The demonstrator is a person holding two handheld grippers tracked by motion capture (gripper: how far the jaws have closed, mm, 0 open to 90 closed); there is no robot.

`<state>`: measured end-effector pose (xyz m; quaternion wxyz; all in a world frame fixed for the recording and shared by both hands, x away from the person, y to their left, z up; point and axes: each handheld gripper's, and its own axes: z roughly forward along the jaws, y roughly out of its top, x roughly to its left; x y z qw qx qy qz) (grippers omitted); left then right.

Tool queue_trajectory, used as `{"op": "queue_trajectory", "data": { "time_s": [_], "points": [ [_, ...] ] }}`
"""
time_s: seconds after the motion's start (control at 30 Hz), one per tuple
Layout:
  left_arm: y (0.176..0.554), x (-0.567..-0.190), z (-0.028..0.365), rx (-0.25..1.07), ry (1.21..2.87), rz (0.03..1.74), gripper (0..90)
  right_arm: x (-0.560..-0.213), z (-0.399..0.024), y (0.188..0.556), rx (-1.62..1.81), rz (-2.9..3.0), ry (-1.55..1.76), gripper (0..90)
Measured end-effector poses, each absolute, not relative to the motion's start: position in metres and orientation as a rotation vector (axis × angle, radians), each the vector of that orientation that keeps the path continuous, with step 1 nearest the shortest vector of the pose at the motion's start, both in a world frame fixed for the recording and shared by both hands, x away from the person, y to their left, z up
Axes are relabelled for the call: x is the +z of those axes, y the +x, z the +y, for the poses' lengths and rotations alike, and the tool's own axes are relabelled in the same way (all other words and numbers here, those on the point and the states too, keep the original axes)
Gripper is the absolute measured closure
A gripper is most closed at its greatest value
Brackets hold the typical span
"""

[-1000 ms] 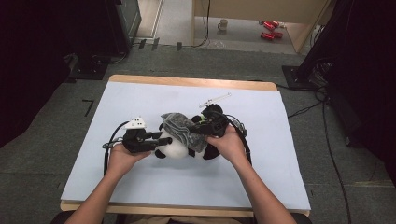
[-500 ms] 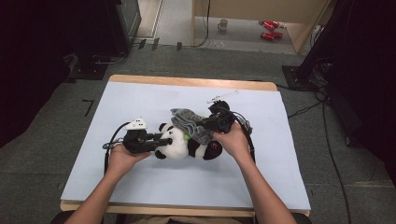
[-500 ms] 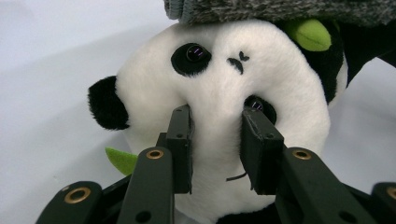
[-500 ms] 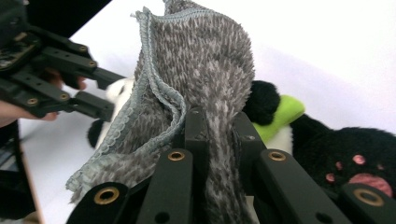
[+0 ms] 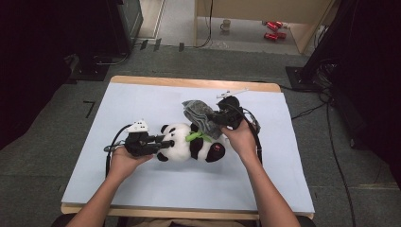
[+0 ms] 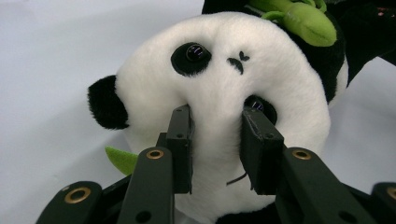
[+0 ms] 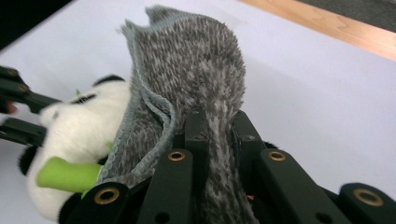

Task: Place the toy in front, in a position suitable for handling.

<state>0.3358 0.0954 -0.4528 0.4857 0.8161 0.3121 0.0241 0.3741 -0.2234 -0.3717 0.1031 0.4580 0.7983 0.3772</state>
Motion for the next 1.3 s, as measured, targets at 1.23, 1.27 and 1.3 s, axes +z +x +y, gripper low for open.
{"op": "queue_trajectory", "data": {
  "time_s": [1.23, 1.27, 1.3],
  "points": [
    [0.336, -0.454, 0.097, 0.047, 1.976, 0.758, 66.6, -0.385, -0.196, 0.357, 1.290, 2.618, 1.301, 80.9],
    [0.336, -0.454, 0.097, 0.047, 1.977, 0.758, 66.6, -0.385, -0.198, 0.357, 1.283, 2.609, 1.297, 80.9],
    [0.336, -0.454, 0.097, 0.048, 1.979, 0.756, 66.6, -0.384, -0.200, 0.358, 1.270, 2.601, 1.306, 80.9]
  ]
}}
